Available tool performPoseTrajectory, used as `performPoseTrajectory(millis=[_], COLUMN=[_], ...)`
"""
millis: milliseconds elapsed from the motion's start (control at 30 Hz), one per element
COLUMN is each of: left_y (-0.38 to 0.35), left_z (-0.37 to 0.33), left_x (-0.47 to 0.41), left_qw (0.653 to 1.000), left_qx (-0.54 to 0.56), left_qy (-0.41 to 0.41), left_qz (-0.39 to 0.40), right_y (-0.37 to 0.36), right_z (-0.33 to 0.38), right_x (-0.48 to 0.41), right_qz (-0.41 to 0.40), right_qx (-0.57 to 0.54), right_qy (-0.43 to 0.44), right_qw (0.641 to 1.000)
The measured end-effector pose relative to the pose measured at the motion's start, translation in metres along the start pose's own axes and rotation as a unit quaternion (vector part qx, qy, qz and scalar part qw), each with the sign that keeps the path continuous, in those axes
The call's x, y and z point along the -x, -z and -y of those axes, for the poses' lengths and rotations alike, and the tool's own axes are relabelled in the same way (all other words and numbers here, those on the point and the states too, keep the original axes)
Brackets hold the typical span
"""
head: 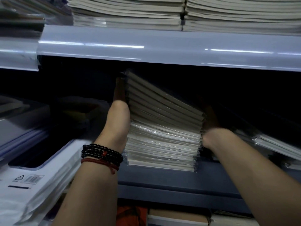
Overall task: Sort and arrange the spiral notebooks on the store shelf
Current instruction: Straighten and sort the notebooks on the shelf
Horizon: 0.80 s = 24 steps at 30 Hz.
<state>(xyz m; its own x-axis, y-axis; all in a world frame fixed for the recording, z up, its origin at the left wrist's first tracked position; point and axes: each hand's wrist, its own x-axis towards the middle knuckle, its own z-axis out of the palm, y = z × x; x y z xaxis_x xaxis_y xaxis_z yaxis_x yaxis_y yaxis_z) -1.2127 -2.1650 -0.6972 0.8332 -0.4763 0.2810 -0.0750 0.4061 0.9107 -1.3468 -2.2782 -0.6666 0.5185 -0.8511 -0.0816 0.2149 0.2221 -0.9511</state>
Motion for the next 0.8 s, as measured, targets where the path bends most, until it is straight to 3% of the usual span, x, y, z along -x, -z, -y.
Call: performPoseTrajectory(millis=[133,267,500,800], left_y=[-0.001,0.000,0.002,-0.001], left_z=[-0.003,-0.002,0.001,-0.007], left_x=[0.001,0.002,0.001,0.007], left_qw=[1.000,1.000,0.999,0.991], left_qx=[0.006,0.019,0.024,-0.036], left_qy=[-0.004,-0.013,-0.020,0.075], left_qz=[0.022,0.018,0.007,-0.107], right_y=[0.001,0.004,0.001,0.009], right_z=[-0.002,-0.011,-0.013,-0.016], right_x=[-0.006,-0.024,-0.032,-0.030], right_qz=[0.037,-0.009,-0.015,-0.062], right_qx=[-0.021,0.081,0.120,0.085], right_qy=[-0.002,0.032,0.044,0.004], right_qw=[0.999,0.996,0.992,0.994])
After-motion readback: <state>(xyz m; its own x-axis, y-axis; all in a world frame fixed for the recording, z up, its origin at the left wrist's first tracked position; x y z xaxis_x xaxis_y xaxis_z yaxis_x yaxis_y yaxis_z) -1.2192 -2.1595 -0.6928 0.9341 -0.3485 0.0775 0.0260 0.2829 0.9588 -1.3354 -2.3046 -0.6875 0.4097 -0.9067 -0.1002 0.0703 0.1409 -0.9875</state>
